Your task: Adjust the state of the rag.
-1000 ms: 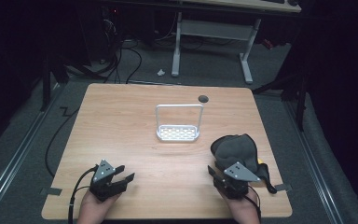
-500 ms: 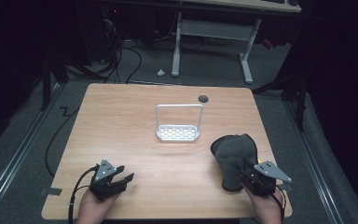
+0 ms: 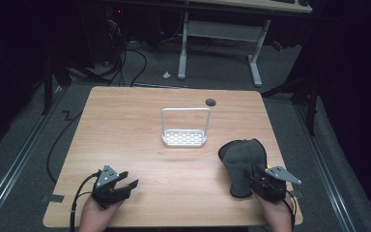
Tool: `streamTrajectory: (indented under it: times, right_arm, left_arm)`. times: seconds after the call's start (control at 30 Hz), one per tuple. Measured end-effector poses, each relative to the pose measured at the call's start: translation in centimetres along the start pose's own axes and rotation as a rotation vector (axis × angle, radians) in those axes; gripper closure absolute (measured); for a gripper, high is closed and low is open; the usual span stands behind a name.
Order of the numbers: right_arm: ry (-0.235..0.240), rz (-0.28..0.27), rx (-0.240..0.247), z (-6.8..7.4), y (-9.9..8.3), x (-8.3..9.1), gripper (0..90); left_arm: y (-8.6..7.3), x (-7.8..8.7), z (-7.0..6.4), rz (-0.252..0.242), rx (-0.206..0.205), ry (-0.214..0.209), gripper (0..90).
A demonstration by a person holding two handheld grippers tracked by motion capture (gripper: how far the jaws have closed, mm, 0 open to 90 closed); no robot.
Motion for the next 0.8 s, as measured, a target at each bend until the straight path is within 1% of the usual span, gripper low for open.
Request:
streamTrajectory:
  times: [0.07, 0.1, 0.13, 0.17, 0.2, 0.23, 0.3, 0.33, 0.37, 0.43, 0.53, 0.57, 0.6, 0.63, 0.67, 0.7, 0.73, 0.77, 0.8]
  right_arm:
    - [0.0, 0.014, -0.012, -0.2, -0.3, -0.3, 58.5]
    - [0.0, 0.014, -0.012, -0.2, -0.3, -0.3, 58.5]
    - [0.013, 0.034, -0.02, -0.3, -0.6, -0.5, 63.2]
    - [0.016, 0.042, -0.023, -0.3, -0.6, -0.5, 65.9]
    - [0.016, 0.042, -0.023, -0.3, -0.6, -0.5, 65.9]
    - [0.014, 0.05, -0.017, -0.2, -0.8, -0.6, 73.3]
    - [0.007, 0.058, -0.006, -0.2, -0.8, -0.7, 84.6]
    - [0.0, 0.055, -0.002, -0.2, -0.8, -0.6, 88.5]
    - [-0.004, 0.048, 0.002, -0.2, -0.7, -0.5, 90.0]
    - [-0.009, 0.043, 0.003, -0.2, -0.6, -0.4, 90.0]
    - [-0.021, 0.011, 0.022, 0.0, -0.1, 0.1, 90.0]
    - [-0.017, -0.001, 0.019, 0.1, 0.1, 0.3, 81.7]
    - [-0.017, -0.001, 0.019, 0.1, 0.1, 0.3, 81.7]
    - [-0.005, -0.025, -0.012, 0.0, 0.3, 0.4, 59.8]
    - [0.014, -0.031, -0.037, 0.0, 0.4, 0.3, 51.9]
    - [0.014, -0.031, -0.037, 0.0, 0.4, 0.3, 51.9]
    - [0.053, -0.021, -0.066, -0.2, 0.2, -0.2, 44.0]
    - [0.063, -0.011, -0.076, -0.2, 0.1, -0.4, 43.0]
    - [0.063, -0.011, -0.076, -0.2, 0.1, -0.4, 43.0]
  left_arm:
    - [-0.1, -0.1, 0.0, 0.003, 0.004, -0.002, 46.4]
    - [-0.1, -0.1, 0.0, 0.003, 0.004, -0.002, 46.4]
    - [-0.1, -0.1, 0.1, 0.005, 0.009, -0.002, 46.4]
    - [-0.1, -0.1, 0.1, 0.005, 0.011, -0.001, 46.4]
    - [-0.1, -0.1, 0.1, 0.005, 0.011, -0.001, 46.4]
    - [-0.1, -0.1, 0.2, 0.004, 0.016, -0.001, 46.4]
    - [-0.1, -0.1, 0.2, 0.002, 0.018, -0.002, 46.4]
    - [-0.1, 0.0, 0.3, 0.003, 0.02, -0.001, 46.4]
    - [-0.2, 0.0, 0.3, 0.004, 0.021, -0.001, 46.4]
    - [-0.2, 0.0, 0.3, 0.004, 0.023, -0.002, 46.5]
    - [-0.2, -0.1, 0.3, 0.005, 0.024, -0.003, 46.5]
    - [-0.2, -0.1, 0.3, 0.005, 0.023, -0.002, 46.5]
    - [-0.2, -0.1, 0.3, 0.005, 0.023, -0.002, 46.5]
    - [-0.2, -0.1, 0.3, 0.007, 0.022, -0.001, 46.5]
    - [-0.2, -0.1, 0.3, 0.007, 0.022, -0.001, 46.5]
    - [-0.2, -0.1, 0.3, 0.009, 0.021, -0.001, 46.5]
    - [-0.3, -0.2, 0.4, 0.01, 0.023, -0.001, 46.5]
    - [-0.3, -0.2, 0.4, 0.009, 0.025, 0.0, 46.5]
    - [-0.3, -0.2, 0.4, 0.009, 0.025, 0.0, 46.5]
Point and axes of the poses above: each handheld gripper's, and its own axes: x roughly backward along the jaws, y roughly out of its top, z roughly to its left, the point moved 7 cm from there along -x, roughly forward along the jaws, and after that the axes turned 5 degrees about y, right-handed, at the moved point
